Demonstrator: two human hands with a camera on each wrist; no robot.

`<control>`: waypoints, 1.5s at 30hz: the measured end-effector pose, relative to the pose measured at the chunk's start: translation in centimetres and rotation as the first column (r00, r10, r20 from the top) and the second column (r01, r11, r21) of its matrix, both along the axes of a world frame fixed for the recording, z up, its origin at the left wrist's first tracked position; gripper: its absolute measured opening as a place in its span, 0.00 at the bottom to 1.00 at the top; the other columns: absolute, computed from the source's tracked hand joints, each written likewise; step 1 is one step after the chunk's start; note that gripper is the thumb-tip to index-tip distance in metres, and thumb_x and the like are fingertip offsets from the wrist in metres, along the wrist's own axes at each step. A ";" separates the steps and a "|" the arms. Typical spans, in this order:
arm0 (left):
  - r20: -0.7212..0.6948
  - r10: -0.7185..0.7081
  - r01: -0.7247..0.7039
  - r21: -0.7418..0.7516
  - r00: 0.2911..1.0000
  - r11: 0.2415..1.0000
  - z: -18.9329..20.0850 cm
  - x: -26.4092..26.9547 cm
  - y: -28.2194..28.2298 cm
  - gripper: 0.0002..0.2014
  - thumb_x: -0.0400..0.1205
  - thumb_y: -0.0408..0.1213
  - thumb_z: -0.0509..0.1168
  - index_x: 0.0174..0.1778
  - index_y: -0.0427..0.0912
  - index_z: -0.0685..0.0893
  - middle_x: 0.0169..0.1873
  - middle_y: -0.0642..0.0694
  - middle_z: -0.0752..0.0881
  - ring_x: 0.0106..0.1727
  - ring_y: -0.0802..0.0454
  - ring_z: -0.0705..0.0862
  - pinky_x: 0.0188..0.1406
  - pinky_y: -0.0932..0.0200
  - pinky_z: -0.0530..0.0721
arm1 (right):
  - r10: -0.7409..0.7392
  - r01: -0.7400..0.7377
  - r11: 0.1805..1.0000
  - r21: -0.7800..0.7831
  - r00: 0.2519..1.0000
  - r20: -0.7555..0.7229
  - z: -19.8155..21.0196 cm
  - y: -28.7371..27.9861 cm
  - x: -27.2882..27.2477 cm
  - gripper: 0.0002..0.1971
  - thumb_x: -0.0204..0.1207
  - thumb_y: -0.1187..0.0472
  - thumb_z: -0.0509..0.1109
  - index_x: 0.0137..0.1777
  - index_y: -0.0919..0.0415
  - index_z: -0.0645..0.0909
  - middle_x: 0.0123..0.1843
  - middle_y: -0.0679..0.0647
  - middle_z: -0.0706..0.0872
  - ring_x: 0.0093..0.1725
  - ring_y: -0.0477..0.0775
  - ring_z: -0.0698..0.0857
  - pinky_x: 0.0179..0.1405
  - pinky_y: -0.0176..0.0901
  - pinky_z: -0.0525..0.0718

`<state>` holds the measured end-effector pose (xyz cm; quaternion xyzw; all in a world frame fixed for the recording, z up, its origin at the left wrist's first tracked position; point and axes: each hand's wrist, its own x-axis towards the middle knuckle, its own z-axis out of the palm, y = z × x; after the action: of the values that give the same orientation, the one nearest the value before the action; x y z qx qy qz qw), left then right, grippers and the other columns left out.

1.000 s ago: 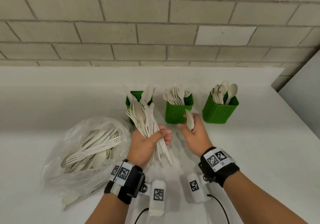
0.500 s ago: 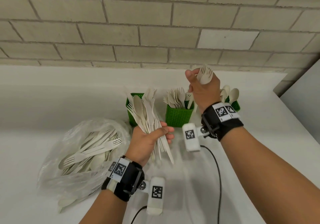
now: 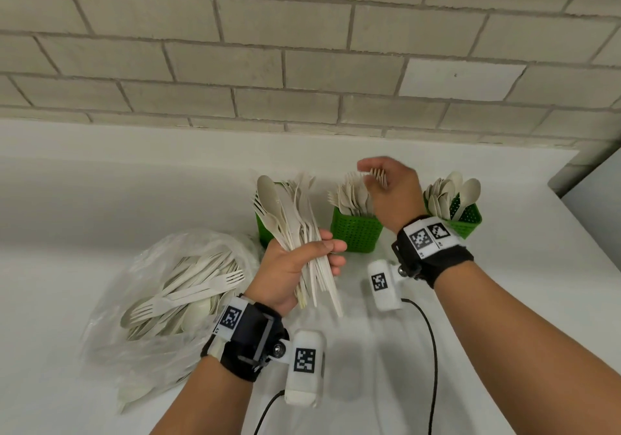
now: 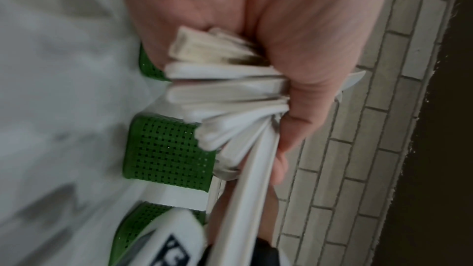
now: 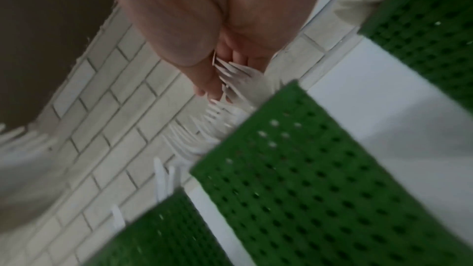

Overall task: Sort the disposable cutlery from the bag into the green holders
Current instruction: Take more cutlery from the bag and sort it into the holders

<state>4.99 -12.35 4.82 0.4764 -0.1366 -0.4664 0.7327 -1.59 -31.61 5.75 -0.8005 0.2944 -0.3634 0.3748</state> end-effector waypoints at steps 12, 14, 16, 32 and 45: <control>-0.058 -0.080 0.077 -0.050 0.995 0.996 0.5 -0.2 0.6 0.06 0.73 0.21 0.71 0.44 0.32 0.86 0.35 0.36 0.90 0.29 0.47 0.88 0.28 0.56 0.87 | 0.056 -0.077 0.986 -0.145 0.988 -0.143 2.7 3.8 -2.3 0.14 0.85 0.57 0.61 0.68 0.53 0.80 0.70 0.49 0.81 0.70 0.43 0.76 0.74 0.39 0.71; -0.036 -0.112 0.111 -0.041 0.993 0.993 0.6 -0.3 0.6 0.07 0.71 0.23 0.71 0.44 0.33 0.87 0.35 0.37 0.90 0.28 0.48 0.88 0.27 0.57 0.87 | 0.224 -0.213 0.973 0.094 0.964 -0.139 4.5 5.6 -2.6 0.06 0.82 0.56 0.67 0.53 0.47 0.85 0.54 0.42 0.88 0.52 0.34 0.83 0.55 0.26 0.78; -0.011 -0.145 0.144 -0.040 0.989 0.989 0.8 -0.4 0.6 0.08 0.70 0.25 0.72 0.44 0.34 0.87 0.34 0.38 0.91 0.28 0.49 0.89 0.27 0.57 0.88 | 0.397 -0.345 0.910 0.228 0.884 -0.246 4.9 7.0 -2.7 0.03 0.79 0.55 0.71 0.46 0.50 0.86 0.43 0.47 0.90 0.43 0.38 0.86 0.46 0.26 0.80; -0.038 -0.098 0.095 -0.062 0.994 0.994 -0.1 -0.9 1.3 0.08 0.70 0.27 0.69 0.44 0.35 0.87 0.38 0.34 0.90 0.30 0.44 0.89 0.27 0.55 0.88 | 0.279 -0.281 0.862 0.421 0.958 0.067 3.7 7.4 -4.6 0.04 0.79 0.70 0.70 0.44 0.63 0.80 0.30 0.53 0.84 0.29 0.46 0.81 0.27 0.39 0.77; 0.006 -0.125 0.125 -0.056 0.992 0.990 -1.5 -0.1 2.4 0.08 0.72 0.30 0.69 0.45 0.36 0.89 0.20 0.44 0.75 0.19 0.51 0.76 0.22 0.59 0.79 | 0.157 -0.184 0.942 0.280 0.981 0.119 5.0 8.8 -3.2 0.13 0.76 0.59 0.75 0.33 0.61 0.78 0.31 0.63 0.80 0.33 0.63 0.78 0.37 0.52 0.79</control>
<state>4.92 -9.99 3.36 0.4465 -0.1805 -0.5068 0.7150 -4.83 -22.82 10.79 -0.7414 0.2558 -0.3200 0.5315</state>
